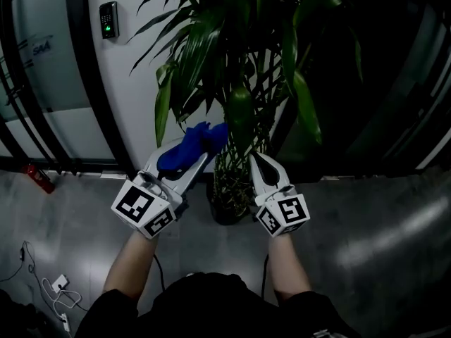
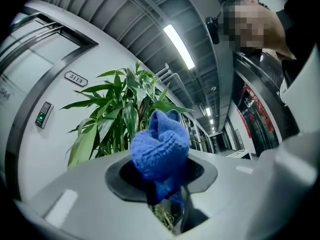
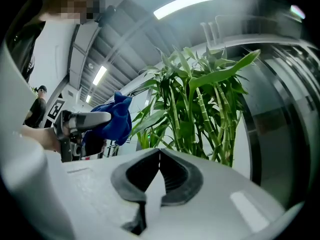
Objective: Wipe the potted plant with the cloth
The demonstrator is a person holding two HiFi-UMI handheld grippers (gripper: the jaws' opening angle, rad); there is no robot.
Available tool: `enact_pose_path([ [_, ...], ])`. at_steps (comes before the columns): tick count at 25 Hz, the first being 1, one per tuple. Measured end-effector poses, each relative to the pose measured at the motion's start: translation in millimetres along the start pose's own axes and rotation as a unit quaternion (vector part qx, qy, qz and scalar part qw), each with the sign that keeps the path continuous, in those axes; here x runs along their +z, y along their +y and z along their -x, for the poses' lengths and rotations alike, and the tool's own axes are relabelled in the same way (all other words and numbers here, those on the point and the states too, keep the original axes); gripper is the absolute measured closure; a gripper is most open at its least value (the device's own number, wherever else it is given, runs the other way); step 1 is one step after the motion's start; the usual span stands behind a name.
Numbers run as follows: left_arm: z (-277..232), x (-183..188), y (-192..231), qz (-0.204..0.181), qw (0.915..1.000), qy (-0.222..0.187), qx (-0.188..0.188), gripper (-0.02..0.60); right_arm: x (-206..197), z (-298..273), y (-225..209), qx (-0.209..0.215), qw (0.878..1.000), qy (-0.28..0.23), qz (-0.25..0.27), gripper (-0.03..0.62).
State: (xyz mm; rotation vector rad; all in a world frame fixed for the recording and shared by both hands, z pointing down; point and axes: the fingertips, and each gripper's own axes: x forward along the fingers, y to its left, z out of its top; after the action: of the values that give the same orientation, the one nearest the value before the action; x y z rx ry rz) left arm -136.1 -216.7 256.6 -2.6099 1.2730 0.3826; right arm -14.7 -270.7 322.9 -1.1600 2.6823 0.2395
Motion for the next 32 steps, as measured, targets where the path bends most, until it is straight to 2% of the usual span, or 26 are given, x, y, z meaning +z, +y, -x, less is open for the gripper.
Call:
enact_pose_path([
  [4, -19.2, 7.7, 12.9, -0.012, 0.9998, -0.013, 0.011, 0.426, 6.4, -19.7, -6.5, 0.028, 1.0, -0.012, 0.001, 0.591],
  [10, -52.2, 36.6, 15.5, -0.105, 0.9938, -0.017, 0.031, 0.426, 5.4, -42.9, -8.8, 0.087, 0.996, 0.0, 0.028, 0.591],
  [14, -71.1, 55.2, 16.8, -0.136, 0.9898, -0.007, 0.045, 0.426, 16.8, -57.3, -6.0, 0.115, 0.993, -0.022, 0.024, 0.591],
  [20, -95.1, 62.8, 25.9, -0.189, 0.9801, 0.024, 0.055, 0.426, 21.1, -72.3, -6.3, 0.14, 0.99, -0.034, 0.005, 0.591],
  [23, -107.3, 58.5, 23.5, -0.227, 0.9708, 0.048, 0.06, 0.426, 21.2, -74.1, -6.5, 0.142, 0.989, -0.037, 0.009, 0.591],
  [27, -121.5, 39.4, 10.9, -0.309, 0.9451, 0.092, 0.053, 0.426, 24.1, -72.4, -6.0, 0.143, 0.989, -0.043, 0.013, 0.591],
  [32, -125.6, 13.3, 0.6, -0.313, 0.9411, 0.126, 0.028, 0.426, 22.9, -67.8, -8.2, 0.142, 0.989, -0.045, 0.015, 0.591],
])
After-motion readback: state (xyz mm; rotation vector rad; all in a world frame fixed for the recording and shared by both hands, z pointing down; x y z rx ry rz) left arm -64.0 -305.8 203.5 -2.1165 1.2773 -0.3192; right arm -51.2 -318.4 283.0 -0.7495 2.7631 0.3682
